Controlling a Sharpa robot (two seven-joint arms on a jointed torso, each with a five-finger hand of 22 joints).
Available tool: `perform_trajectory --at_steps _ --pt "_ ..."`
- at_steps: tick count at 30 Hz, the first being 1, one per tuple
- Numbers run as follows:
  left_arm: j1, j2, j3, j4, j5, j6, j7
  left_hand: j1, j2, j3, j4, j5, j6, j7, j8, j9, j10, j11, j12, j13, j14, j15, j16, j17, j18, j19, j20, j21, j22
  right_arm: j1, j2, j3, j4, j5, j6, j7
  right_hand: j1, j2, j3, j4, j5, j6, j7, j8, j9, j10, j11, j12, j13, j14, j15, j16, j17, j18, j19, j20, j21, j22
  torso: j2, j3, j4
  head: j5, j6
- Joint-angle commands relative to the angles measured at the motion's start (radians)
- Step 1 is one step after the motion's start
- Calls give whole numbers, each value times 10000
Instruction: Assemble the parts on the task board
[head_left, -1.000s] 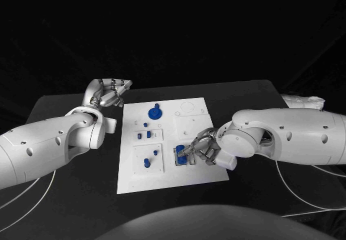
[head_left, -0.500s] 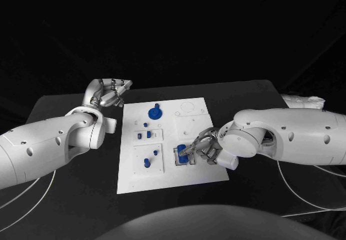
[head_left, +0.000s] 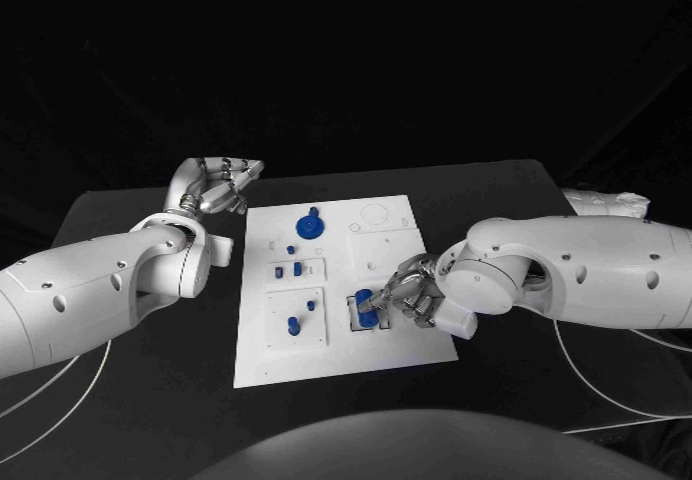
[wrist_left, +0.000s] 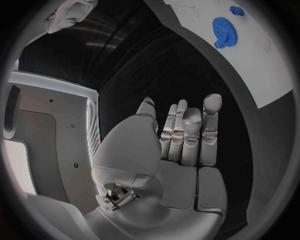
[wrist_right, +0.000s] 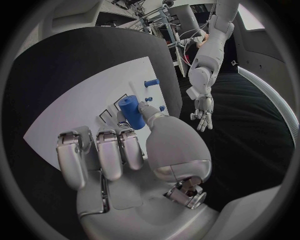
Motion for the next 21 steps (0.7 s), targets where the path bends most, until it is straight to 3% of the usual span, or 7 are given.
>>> perform_trajectory --at_steps 1,21 --pt "6 22 7 7 -49 139 54 35 87 -51 4 62 -31 -15 58 14 -22 -34 67 17 56 -1 -63 -12 27 83 9 -70 17 -59 22 -51 -24 -498 312 -362 82 40 -12 2 40 31 208 -15 -17 1067 -54 28 2629 1043 55 41 2633 -66 1047 61 45 2635 0 -3 -3 -3 1" --pt "6 37 7 7 -49 153 48 35 87 -51 4 62 -31 -15 58 14 -22 -34 67 17 56 -1 -63 -12 27 83 9 -70 17 -59 122 -51 -27 -625 403 -373 0 -87 -145 0 33 -339 200 -124 -9 1067 -53 28 2629 1043 87 41 2633 -66 1047 99 45 2635 2 -5 -2 -5 1"
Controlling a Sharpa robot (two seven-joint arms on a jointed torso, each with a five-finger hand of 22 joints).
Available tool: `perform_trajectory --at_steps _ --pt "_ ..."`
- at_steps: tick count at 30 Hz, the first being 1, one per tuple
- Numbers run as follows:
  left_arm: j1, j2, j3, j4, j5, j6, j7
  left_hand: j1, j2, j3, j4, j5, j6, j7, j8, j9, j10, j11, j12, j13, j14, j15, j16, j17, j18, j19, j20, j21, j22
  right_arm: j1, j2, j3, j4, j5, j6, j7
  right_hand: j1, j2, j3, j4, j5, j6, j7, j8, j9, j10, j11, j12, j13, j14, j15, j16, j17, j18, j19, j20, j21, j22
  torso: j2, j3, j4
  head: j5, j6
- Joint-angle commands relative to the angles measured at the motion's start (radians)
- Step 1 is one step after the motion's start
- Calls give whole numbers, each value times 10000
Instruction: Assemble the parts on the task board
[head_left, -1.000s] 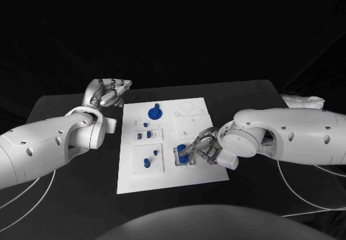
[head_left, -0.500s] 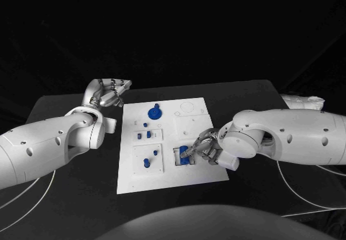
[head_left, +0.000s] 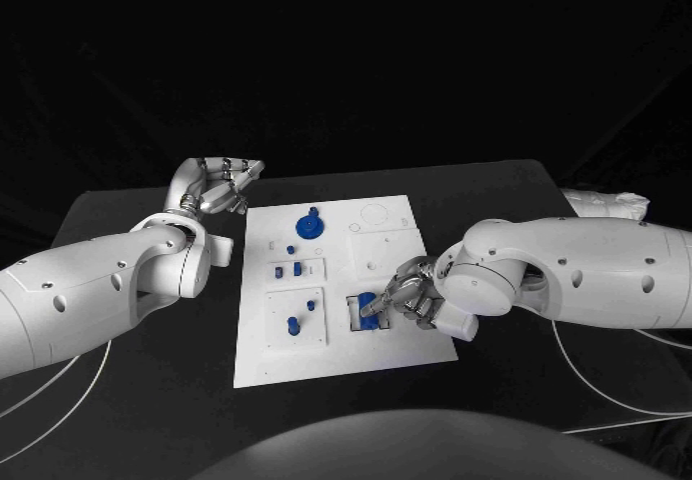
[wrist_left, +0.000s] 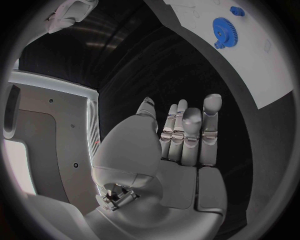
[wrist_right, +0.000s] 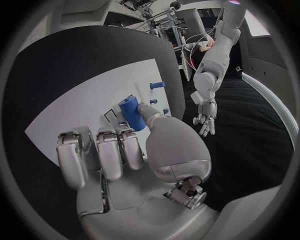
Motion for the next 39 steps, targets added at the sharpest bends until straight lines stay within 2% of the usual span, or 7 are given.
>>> perform_trajectory --at_steps 1,10,14,20,28,34,39 --pt "7 26 7 16 -48 140 52 35 87 -51 4 62 -31 -15 58 14 -22 -34 67 12 55 -1 -63 -12 27 83 9 -70 17 -33 30 -25 0 -138 187 -115 5 -81 -64 -7 -2 -192 209 -55 -9 1066 -62 28 2631 1043 81 41 2634 -66 1046 98 45 2629 2 -1 -1 2 1" --pt "7 29 7 17 -48 144 52 35 87 -51 4 62 -31 -15 58 14 -22 -34 67 12 55 -1 -63 -12 27 83 9 -70 17 -33 45 -25 22 -141 177 -73 105 -93 -110 -125 -38 -993 -10 -117 28 1066 -273 28 2631 1043 -87 41 2634 -66 1046 -34 45 2629 2 2 -3 14 1" --pt "7 35 7 17 -48 151 49 35 87 -51 4 62 -31 -15 58 14 -22 -34 67 12 55 -1 -63 -12 27 83 9 -70 17 -33 47 -25 43 -145 202 -60 153 -156 -166 -200 -98 -1455 -107 -146 21 1066 -474 28 2631 1043 -248 41 2634 -66 1046 -176 45 2629 1 2 -3 18 1" --pt "7 43 7 11 -48 157 41 78 123 -100 5 74 -36 -17 63 18 -18 -37 69 16 45 -4 -77 -35 27 95 5 -108 25 -33 34 -25 49 -147 228 -36 177 -194 -214 -243 -124 -1719 -168 -119 15 1066 -568 28 2631 1043 -339 41 2634 -66 1046 -273 45 2629 -1 0 -1 26 1" --pt "7 46 7 3 -48 165 28 78 123 -100 5 74 -36 -17 63 18 -18 -37 69 16 45 -4 -77 -35 27 95 5 -108 25 -33 33 -25 57 -142 246 4 185 -184 -257 -260 -149 -1940 -399 -29 9 1066 -775 28 2631 1043 -509 41 2634 -66 1046 -429 45 2629 0 4 -2 33 1" --pt "7 51 7 -2 -48 179 22 78 123 -100 5 74 -36 -17 63 18 -18 -37 69 16 45 -4 -77 -35 27 95 5 -108 25 -33 40 -25 54 -116 231 16 -9 -226 -416 -125 -327 -2043 -426 54 -7 1066 -835 28 2631 1043 -587 41 2634 -66 1046 -525 45 2629 -1 1 -3 38 1" --pt "7 51 7 -1 -48 185 20 78 123 -100 5 74 -36 -17 63 18 -18 -37 69 16 45 -4 -77 -35 27 95 5 -108 25 -33 41 -25 47 -74 209 24 -353 -263 -662 133 -692 -2100 -323 142 -40 1066 -773 28 2631 1043 -557 41 2634 -66 1046 -530 45 2629 1 -2 0 34 1"
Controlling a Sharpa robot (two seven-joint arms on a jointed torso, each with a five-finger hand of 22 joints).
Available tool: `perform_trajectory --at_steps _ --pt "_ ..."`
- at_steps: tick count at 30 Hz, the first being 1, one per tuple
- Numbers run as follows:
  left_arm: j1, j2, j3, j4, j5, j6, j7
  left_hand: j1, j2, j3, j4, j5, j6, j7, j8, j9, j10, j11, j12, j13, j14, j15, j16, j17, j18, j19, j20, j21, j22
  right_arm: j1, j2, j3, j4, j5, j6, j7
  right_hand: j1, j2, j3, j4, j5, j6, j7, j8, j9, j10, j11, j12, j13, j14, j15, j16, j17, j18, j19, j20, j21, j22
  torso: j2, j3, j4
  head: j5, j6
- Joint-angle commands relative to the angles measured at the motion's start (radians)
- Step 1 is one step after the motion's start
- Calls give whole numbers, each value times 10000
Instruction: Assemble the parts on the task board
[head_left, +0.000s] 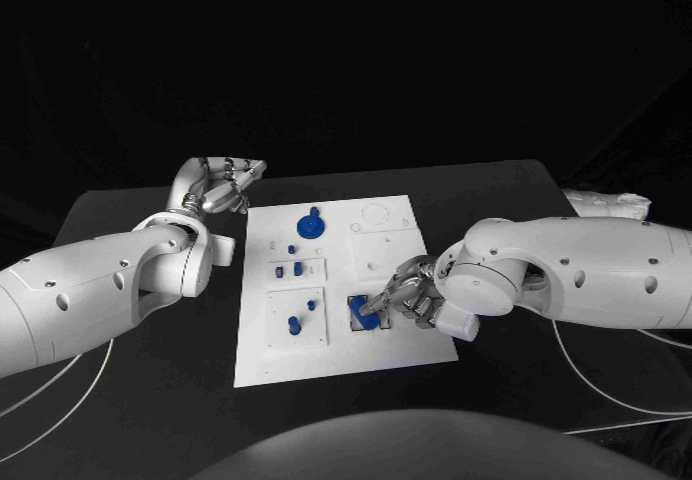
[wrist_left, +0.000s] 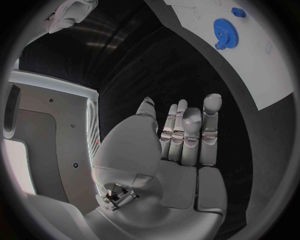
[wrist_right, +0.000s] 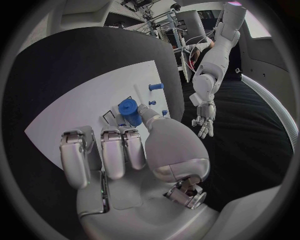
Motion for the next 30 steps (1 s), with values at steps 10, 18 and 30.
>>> perform_trajectory --at_steps 10,18,30 --pt "7 15 7 19 -47 155 32 10 56 -43 4 36 -36 -17 63 11 -18 -36 69 11 46 -4 -31 -8 27 95 5 -28 10 -66 45 -48 -17 19 52 112 -762 -248 -749 444 -636 -857 -423 206 -169 1066 92 28 2634 1023 73 41 2635 -66 1064 56 45 2633 3 -3 1 3 1" --pt "7 7 7 25 -47 158 31 10 56 -43 4 36 -36 -17 63 11 -18 -36 69 11 46 -4 -31 -8 27 95 5 -28 10 -65 -79 -48 66 37 -340 370 -912 -218 -1002 548 -635 -486 -386 493 -140 1066 137 28 2634 1023 116 41 2635 -66 1064 99 45 2633 5 2 4 22 1" --pt "7 5 7 21 -47 174 28 10 56 -43 4 36 -36 -17 63 11 -18 -36 69 11 46 -4 -31 -8 27 95 5 -28 10 -33 -499 -45 593 -491 -1139 1303 -493 -39 -1646 390 -612 70 -544 4424 3021 1066 102 28 2634 1023 151 41 2635 -66 1064 110 45 2633 0 7 1 41 1"
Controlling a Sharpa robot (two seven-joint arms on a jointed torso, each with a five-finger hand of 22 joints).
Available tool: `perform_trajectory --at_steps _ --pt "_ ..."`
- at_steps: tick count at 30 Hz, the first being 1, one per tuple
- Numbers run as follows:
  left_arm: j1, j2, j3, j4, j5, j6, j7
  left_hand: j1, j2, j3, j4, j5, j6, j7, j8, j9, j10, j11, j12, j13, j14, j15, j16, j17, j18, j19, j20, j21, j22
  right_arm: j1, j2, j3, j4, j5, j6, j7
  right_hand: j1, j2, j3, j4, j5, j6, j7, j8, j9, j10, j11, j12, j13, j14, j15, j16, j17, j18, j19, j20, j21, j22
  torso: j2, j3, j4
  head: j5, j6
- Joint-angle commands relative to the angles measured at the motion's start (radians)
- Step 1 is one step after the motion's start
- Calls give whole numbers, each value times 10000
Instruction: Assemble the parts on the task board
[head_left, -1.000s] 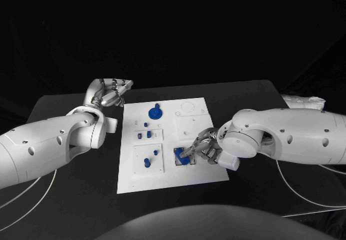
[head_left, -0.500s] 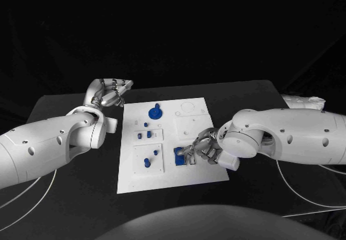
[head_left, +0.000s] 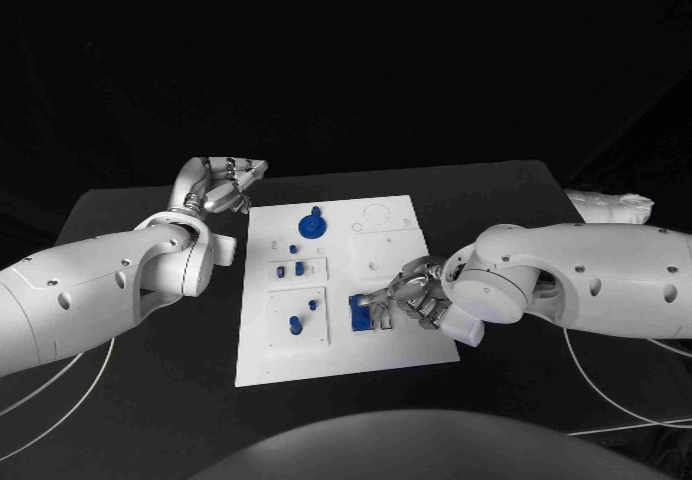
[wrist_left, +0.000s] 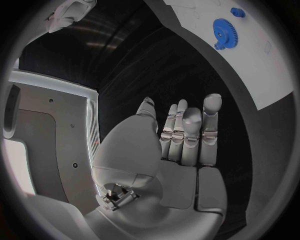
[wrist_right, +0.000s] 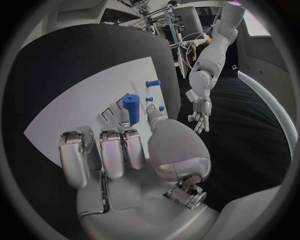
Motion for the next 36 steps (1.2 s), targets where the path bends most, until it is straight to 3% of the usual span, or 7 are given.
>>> perform_trajectory --at_steps 1,5,6,9,17,24,36 --pt "7 26 7 10 -46 158 47 10 56 -45 4 37 -36 -17 63 13 -18 -36 69 13 45 -4 -31 -9 26 95 5 -28 12 26 -100 1 166 -499 -528 782 203 25 -129 -25 -20 -391 -52 657 722 1055 -49 28 2635 1057 -52 41 2629 -66 1046 -22 45 2635 -8 -2 6 -17 1" --pt "7 43 7 -8 -46 168 48 10 56 -45 4 37 -36 -17 63 13 -18 -36 69 13 45 -4 -31 -9 26 95 5 -28 12 55 -180 2 232 -1022 -621 916 507 114 -153 -176 0 -503 -103 1279 1433 1055 -85 28 2635 1057 -95 41 2629 -66 1046 -38 45 2635 -14 -12 -6 -39 1" --pt "7 43 7 -8 -46 168 48 10 56 -45 4 37 -36 -17 63 13 -18 -36 69 13 45 -4 -31 -9 26 95 5 -28 12 55 -180 2 232 -1022 -621 916 507 114 -153 -176 0 -503 -103 1279 1433 1055 -85 28 2635 1057 -95 41 2629 -66 1046 -38 45 2635 -14 -12 -6 -39 1" --pt "7 51 7 -15 -46 176 48 31 77 -63 4 44 -32 -19 68 16 -13 -38 71 16 45 -5 -29 -13 27 99 4 -46 15 62 -192 1 216 -1593 -579 876 868 166 -106 -391 105 -599 -176 1880 2118 1055 -147 28 2635 1057 -155 41 2629 -66 1046 -90 45 2635 -5 -7 -3 -49 1" --pt "7 62 7 -19 -46 185 50 32 78 -64 4 44 -32 -19 69 16 -12 -39 72 16 44 -5 -30 -14 27 99 4 -48 15 29 -57 0 139 -2989 -201 485 1398 179 -20 -744 142 -713 -384 2913 3433 1055 -342 28 2635 1057 -321 41 2629 -66 1046 -248 45 2635 -3 -4 3 -39 1" --pt "6 46 7 -10 -48 180 52 32 78 -64 4 44 -32 -19 69 16 -12 -39 72 16 44 -5 -30 -14 27 99 4 -48 15 -49 199 0 30 -3453 426 33 1405 178 -54 -740 40 -689 -426 3087 3756 1055 -383 28 2635 1057 -362 41 2629 -66 1046 -290 45 2635 -7 1 10 -57 1" --pt "6 33 7 -3 -59 180 54 41 89 -68 4 48 -30 -22 71 18 -5 -41 75 18 48 -6 -24 -10 28 98 3 -58 15 -172 569 0 -189 -3691 962 -288 1355 162 -120 -704 -118 -601 -473 3232 4045 1055 -426 28 2635 1057 -400 41 2629 -66 1046 -329 45 2635 -8 -16 6 -50 1"
